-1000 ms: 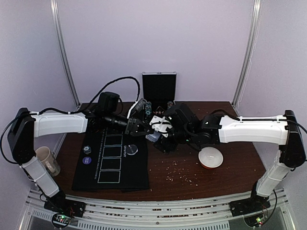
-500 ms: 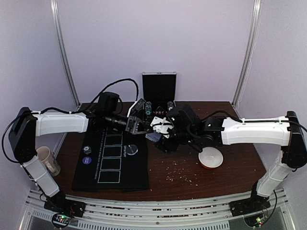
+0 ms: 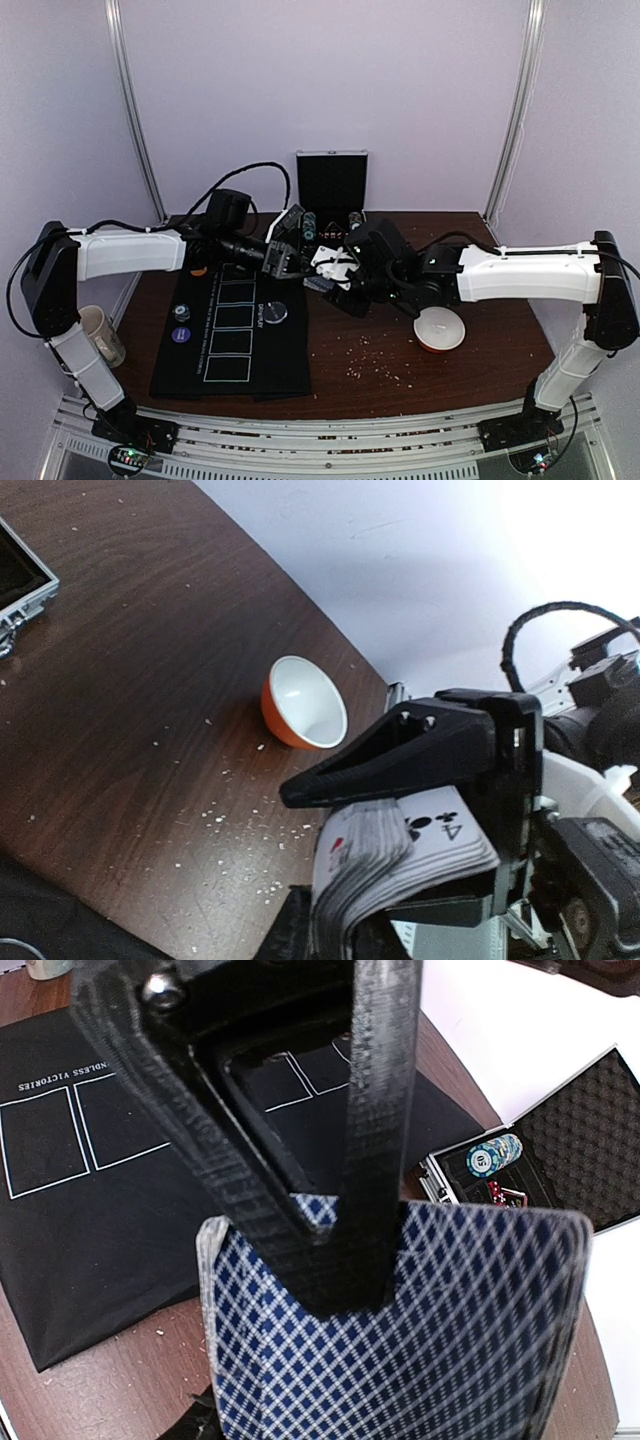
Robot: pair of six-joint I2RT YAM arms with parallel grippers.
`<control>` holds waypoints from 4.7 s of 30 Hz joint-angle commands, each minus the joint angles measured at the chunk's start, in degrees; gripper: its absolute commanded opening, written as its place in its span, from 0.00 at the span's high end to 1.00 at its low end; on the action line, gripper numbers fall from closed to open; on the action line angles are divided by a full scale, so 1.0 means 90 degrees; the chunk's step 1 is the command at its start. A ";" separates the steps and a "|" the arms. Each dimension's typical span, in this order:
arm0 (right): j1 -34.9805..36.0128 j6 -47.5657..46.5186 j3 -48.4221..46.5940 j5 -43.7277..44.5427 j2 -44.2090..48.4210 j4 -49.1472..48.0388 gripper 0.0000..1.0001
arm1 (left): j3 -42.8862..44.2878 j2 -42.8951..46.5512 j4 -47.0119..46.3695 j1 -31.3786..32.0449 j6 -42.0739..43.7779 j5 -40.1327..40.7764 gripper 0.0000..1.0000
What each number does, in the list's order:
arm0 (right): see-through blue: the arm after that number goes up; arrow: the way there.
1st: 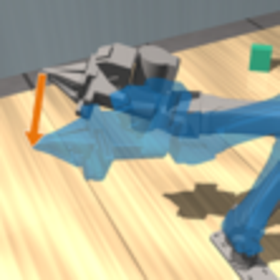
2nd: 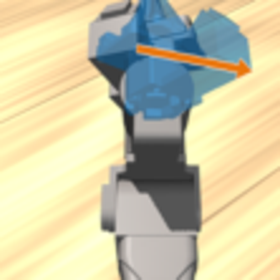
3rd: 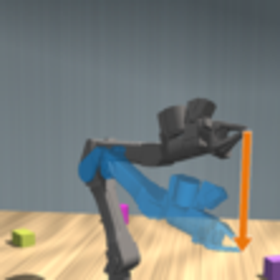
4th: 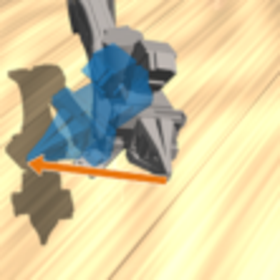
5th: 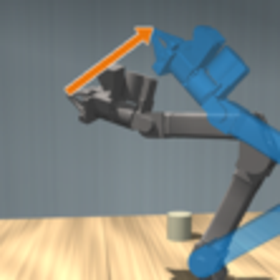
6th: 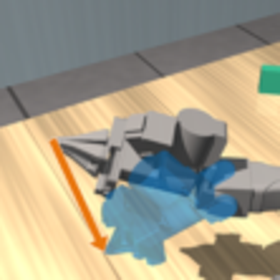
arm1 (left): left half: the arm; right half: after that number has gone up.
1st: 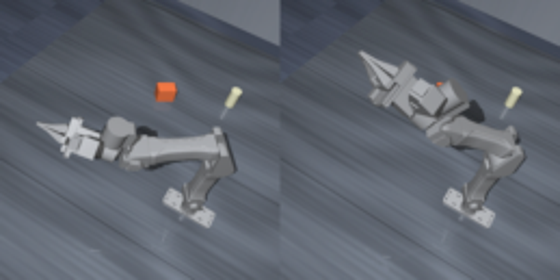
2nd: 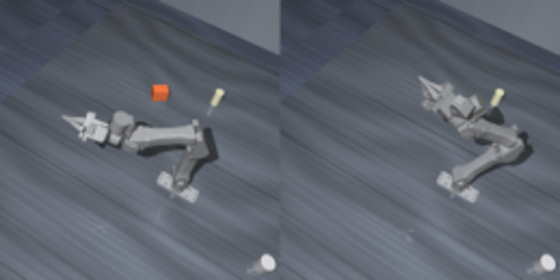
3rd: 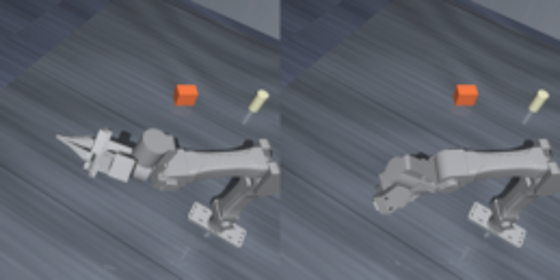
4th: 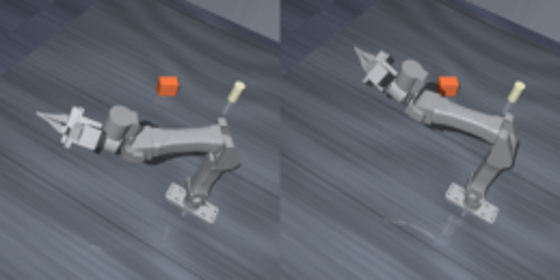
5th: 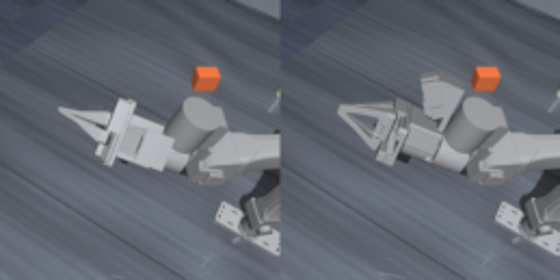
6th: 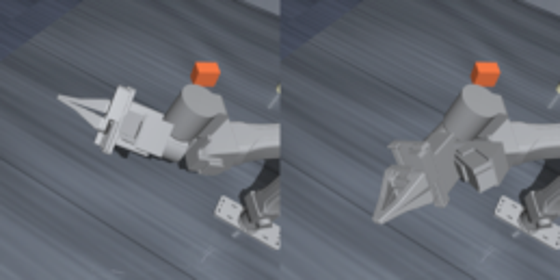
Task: Distribute texas hold em gaming equipment
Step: Pick up the poker card from the face-down deck piles, then distribute the poker card in the small blind area.
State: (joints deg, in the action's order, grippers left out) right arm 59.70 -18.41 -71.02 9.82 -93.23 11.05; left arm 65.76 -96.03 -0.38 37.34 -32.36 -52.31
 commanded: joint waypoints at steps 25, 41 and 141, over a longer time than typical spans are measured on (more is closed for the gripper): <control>-0.0079 0.0107 -0.0388 -0.0157 -0.0129 0.0484 0.48 | 0.1147 -0.0024 0.2205 0.0059 0.2263 0.1796 0.69; -0.0095 0.0132 -0.0370 -0.0133 -0.0107 0.0491 0.48 | 0.1064 0.0208 0.2061 -0.0057 0.2346 0.0956 0.49; -0.0598 -0.0379 0.0178 -0.0710 0.0344 0.0325 0.50 | -0.2261 0.2340 0.6868 -0.2211 0.0634 0.6197 1.00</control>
State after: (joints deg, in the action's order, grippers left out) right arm 54.92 -21.15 -69.04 4.29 -92.14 15.18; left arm 45.32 -74.41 59.96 17.30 -23.86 -2.20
